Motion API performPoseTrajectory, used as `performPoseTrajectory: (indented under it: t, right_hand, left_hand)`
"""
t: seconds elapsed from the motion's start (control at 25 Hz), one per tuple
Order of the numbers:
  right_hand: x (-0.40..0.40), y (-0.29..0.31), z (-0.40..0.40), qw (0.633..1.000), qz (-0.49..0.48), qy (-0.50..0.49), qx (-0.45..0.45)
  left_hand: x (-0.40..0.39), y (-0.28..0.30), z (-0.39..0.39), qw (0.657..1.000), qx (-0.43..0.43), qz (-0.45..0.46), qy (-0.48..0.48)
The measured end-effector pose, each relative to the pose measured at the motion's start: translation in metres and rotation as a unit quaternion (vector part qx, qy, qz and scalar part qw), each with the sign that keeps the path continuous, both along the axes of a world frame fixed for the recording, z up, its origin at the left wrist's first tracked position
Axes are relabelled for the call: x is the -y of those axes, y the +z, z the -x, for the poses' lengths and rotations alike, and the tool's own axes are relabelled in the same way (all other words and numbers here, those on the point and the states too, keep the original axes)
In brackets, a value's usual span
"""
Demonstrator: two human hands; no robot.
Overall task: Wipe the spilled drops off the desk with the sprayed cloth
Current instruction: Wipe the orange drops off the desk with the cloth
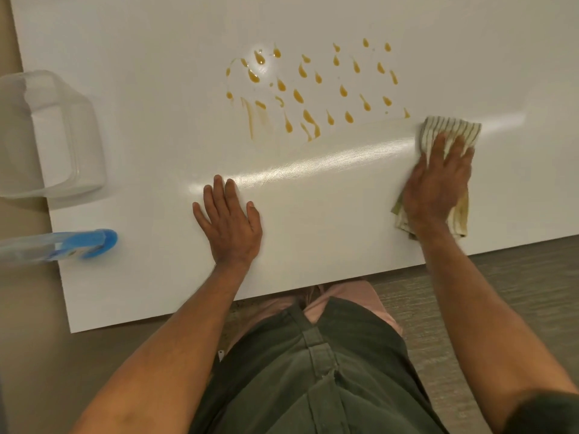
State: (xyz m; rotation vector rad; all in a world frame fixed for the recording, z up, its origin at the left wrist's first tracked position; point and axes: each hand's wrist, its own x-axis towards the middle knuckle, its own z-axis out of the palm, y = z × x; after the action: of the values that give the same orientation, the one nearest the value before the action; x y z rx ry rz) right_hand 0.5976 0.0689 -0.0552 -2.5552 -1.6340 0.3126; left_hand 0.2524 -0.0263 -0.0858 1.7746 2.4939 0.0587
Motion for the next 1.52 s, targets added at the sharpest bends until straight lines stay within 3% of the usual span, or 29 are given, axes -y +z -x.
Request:
performPoseTrajectory:
  t: [0.12,0.24,0.36,0.4,0.48,0.6,0.68,0.72,0.8,0.92,1.04,1.12,1.2,1.28,1.36,1.44,1.52]
  right_hand:
    - [0.004,0.0,0.066,0.996,0.018,0.089,0.002]
    - [0.065,-0.003,0.118,0.957,0.018,0.288,-0.038]
    - [0.112,-0.01,0.061,0.872,0.025,0.484,-0.066]
    - [0.111,-0.012,0.026,0.872,0.02,0.487,-0.054]
    - [0.09,-0.012,-0.036,0.919,0.026,0.394,-0.026]
    - [0.035,-0.006,-0.067,0.994,0.011,0.107,0.001]
    - [0.009,-0.002,-0.037,0.999,0.005,-0.036,0.005]
    - [0.002,-0.001,-0.013,0.999,0.011,-0.048,0.005]
    - [0.006,-0.003,0.05,0.999,0.03,0.027,0.01]
    - [0.053,-0.002,0.151,0.971,0.027,0.237,-0.027]
    - [0.111,-0.009,0.154,0.866,0.031,0.495,-0.069]
    - [0.114,-0.017,0.1,0.814,0.02,0.579,-0.044]
    - [0.099,-0.018,0.049,0.836,0.017,0.548,-0.024]
    - [0.073,-0.015,0.033,0.909,0.016,0.416,-0.024]
    - [0.052,-0.01,0.065,0.966,0.008,0.259,-0.015]
    - [0.039,-0.007,0.119,0.982,0.008,0.187,0.001]
    - [0.033,-0.007,0.17,0.973,0.012,0.229,-0.02]
  left_hand:
    - [0.001,0.002,-0.002,1.0,0.0,0.001,-0.001]
    - [0.001,0.005,-0.002,1.0,0.009,0.0,-0.003]
    - [0.001,0.004,-0.001,1.0,0.006,0.008,0.0]
    - [0.0,0.003,0.0,1.0,0.008,0.008,0.0]
    - [0.001,0.0,0.0,1.0,0.01,0.001,0.0]
    - [0.0,-0.002,0.0,1.0,0.008,-0.006,0.002]
    - [0.0,-0.001,-0.001,1.0,0.009,-0.003,0.0]
    - [0.0,0.0,-0.001,1.0,0.009,0.0,-0.002]
    - [0.0,0.001,-0.002,1.0,0.01,0.005,0.0]
    - [0.001,0.003,0.0,1.0,0.013,0.01,0.001]
    - [0.001,0.002,0.002,0.999,0.031,0.017,-0.005]
    - [0.002,0.0,0.003,1.0,0.027,0.006,-0.001]
    - [0.002,-0.003,0.003,1.0,0.028,-0.006,0.002]
    - [0.002,-0.006,0.003,1.0,0.024,-0.015,0.002]
    - [0.001,-0.008,0.003,1.0,0.019,-0.019,0.003]
    - [0.002,-0.006,0.001,1.0,0.019,-0.019,0.004]
    - [0.002,-0.004,0.0,1.0,0.02,-0.018,0.004]
